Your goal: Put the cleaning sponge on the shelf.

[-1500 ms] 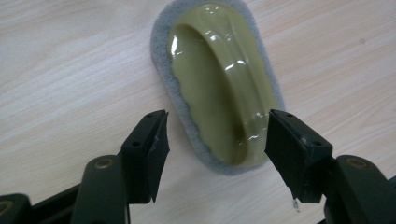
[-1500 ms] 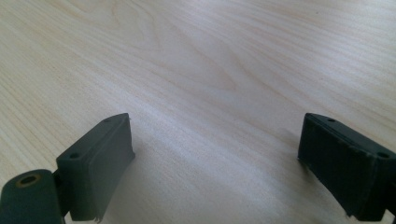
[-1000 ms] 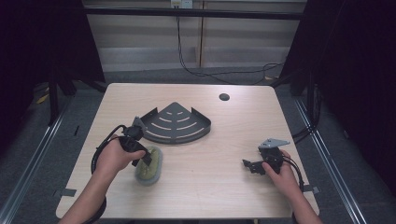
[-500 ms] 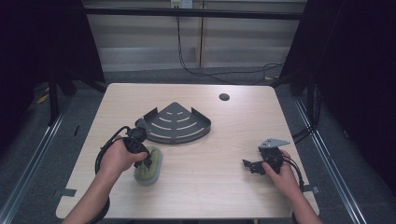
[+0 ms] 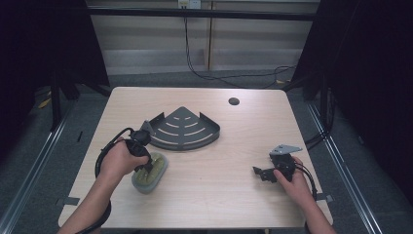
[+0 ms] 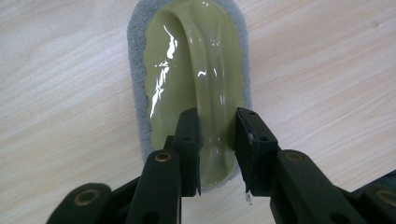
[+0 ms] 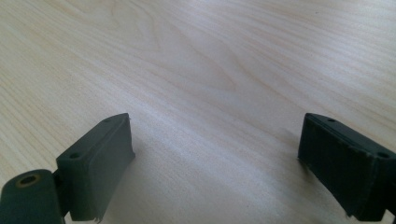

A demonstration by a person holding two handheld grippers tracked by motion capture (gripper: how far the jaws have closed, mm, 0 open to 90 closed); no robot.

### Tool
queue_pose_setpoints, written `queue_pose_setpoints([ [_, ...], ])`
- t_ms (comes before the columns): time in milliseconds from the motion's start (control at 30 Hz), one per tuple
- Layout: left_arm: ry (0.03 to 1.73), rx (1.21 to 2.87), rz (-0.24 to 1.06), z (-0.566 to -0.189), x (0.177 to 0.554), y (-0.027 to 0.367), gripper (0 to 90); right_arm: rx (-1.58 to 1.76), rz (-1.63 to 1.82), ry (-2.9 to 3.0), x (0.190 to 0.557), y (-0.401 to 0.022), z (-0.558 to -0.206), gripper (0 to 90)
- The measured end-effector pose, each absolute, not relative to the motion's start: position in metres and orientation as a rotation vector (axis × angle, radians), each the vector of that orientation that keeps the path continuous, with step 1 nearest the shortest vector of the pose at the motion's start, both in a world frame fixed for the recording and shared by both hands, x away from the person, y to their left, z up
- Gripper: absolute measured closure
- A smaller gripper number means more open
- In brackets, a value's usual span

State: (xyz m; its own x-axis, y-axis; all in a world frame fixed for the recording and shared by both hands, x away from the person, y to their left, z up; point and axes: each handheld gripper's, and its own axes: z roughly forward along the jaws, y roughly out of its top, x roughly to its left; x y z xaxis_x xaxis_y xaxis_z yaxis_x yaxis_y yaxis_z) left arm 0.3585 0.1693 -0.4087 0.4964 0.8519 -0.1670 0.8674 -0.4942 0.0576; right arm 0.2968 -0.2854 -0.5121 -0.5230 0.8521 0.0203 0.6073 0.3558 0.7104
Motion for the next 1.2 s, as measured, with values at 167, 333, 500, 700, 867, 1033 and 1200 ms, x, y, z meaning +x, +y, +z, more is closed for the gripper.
queue_pose_setpoints([
  [167, 1.478, 2.619, -0.159, -0.399, 0.36, 0.17, 71.4, 1.284, 0.962, 2.271, 0.297, -0.285, -0.512, 9.4],
  [333, 1.475, 2.619, -0.157, -0.397, 0.361, 0.172, 71.4, 1.284, 0.964, 2.271, 0.297, -0.285, -0.512, 9.4],
  [500, 1.466, 2.625, -0.152, -0.401, 0.362, 0.174, 71.4, 1.28, 0.963, 2.271, 0.297, -0.285, -0.512, 9.4],
  [700, 1.44, 2.626, -0.14, -0.396, 0.365, 0.175, 71.4, 1.284, 0.963, 2.271, 0.297, -0.285, -0.512, 9.3],
  [867, 1.424, 2.628, -0.137, -0.39, 0.367, 0.177, 71.3, 1.284, 0.964, 2.271, 0.297, -0.285, -0.512, 9.4],
  [1033, 1.41, 2.609, -0.144, -0.379, 0.371, 0.183, 71.2, 1.281, 0.963, 2.27, 0.297, -0.285, -0.512, 9.4],
  [1200, 1.411, 2.599, -0.13, -0.367, 0.376, 0.187, 71.2, 1.281, 0.964, 2.271, 0.297, -0.285, -0.512, 9.3],
])
